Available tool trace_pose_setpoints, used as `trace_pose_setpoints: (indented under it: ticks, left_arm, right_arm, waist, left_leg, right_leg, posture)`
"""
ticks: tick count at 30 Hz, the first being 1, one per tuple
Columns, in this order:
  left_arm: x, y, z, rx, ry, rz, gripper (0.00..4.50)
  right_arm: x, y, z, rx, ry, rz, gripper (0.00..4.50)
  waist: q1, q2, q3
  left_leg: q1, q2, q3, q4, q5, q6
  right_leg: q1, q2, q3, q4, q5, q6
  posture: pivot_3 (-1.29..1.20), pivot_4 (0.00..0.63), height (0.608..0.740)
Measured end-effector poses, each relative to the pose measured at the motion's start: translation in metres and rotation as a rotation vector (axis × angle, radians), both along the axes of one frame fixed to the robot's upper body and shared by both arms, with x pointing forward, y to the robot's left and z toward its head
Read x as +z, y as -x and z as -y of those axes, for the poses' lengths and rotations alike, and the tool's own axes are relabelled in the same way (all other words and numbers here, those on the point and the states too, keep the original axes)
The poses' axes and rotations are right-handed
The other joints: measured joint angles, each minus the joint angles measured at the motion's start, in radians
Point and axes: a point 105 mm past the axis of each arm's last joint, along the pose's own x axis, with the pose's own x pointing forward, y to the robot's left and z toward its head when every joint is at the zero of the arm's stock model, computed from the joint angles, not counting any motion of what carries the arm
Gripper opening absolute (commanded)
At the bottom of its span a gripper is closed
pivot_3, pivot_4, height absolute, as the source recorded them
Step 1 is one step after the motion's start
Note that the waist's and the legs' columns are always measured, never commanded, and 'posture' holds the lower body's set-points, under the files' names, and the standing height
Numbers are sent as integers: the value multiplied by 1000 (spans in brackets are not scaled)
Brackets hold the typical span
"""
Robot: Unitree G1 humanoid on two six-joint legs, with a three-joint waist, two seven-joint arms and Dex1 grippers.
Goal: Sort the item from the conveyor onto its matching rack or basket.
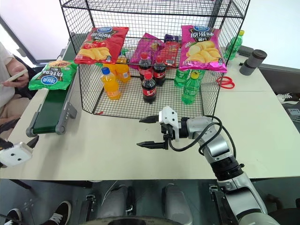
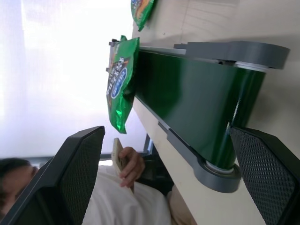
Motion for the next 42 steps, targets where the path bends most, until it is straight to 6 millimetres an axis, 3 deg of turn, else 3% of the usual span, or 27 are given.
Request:
trace_pose_setpoints:
  ticks: [13, 42]
  left_arm:
    - [2, -4, -3, 12, -6, 6, 4500]
    - [-3, -16, 1, 20, 15, 1, 4500]
  right_arm:
    - [33, -8, -3, -67, -242, 1, 4469]
    - [28, -13, 2, -118, -194, 74, 4469]
  waist:
    - [1, 0, 0]
    - [2, 0, 0]
  left_leg:
    - [0, 0, 2, 0, 0, 0]
    - [0, 0, 3, 0, 0, 0]
  right_leg:
    - [0, 0, 0, 0, 0, 0]
    - [0, 2, 0, 0, 0, 0]
  posture:
    - [0, 150, 740]
    - [0, 150, 740]
